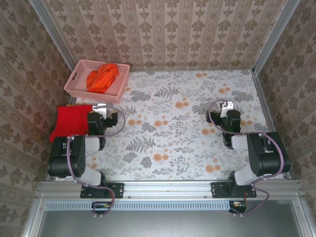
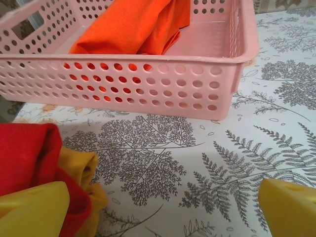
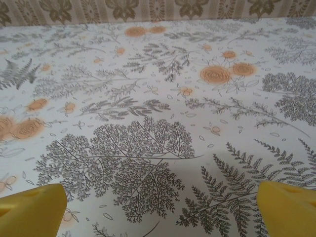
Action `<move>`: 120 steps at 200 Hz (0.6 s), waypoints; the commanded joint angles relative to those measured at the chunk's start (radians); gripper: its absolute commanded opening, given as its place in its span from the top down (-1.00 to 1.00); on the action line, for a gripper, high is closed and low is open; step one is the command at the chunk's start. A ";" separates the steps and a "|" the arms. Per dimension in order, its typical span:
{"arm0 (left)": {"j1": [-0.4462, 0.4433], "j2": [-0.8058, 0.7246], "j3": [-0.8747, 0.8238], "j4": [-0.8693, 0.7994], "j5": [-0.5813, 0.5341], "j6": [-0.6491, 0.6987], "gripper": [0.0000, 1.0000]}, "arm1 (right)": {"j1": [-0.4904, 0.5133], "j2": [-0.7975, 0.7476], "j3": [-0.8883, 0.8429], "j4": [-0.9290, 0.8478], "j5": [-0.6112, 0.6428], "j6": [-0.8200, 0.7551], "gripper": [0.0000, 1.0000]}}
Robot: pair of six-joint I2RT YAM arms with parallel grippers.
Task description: Fold and stack the t-shirts
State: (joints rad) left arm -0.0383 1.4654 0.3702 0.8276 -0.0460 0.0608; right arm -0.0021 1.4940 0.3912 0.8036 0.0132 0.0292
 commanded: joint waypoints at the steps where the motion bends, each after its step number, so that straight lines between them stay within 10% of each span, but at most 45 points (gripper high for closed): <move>1: -0.021 -0.136 0.006 -0.097 -0.036 0.016 -1.00 | 0.005 -0.110 0.029 -0.097 -0.030 -0.007 -1.00; 54: -0.025 -0.326 0.174 -0.449 -0.055 0.008 -1.00 | 0.122 -0.331 0.101 -0.365 -0.035 -0.111 -1.00; 120: 0.079 0.030 0.716 -0.766 -0.020 -0.129 -1.00 | 0.440 -0.343 0.285 -0.515 -0.028 -0.178 -1.00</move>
State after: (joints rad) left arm 0.0029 1.3666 0.9363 0.2234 -0.0818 0.0177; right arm 0.3538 1.1362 0.6048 0.3660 -0.0078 -0.1097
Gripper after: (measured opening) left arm 0.997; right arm 0.999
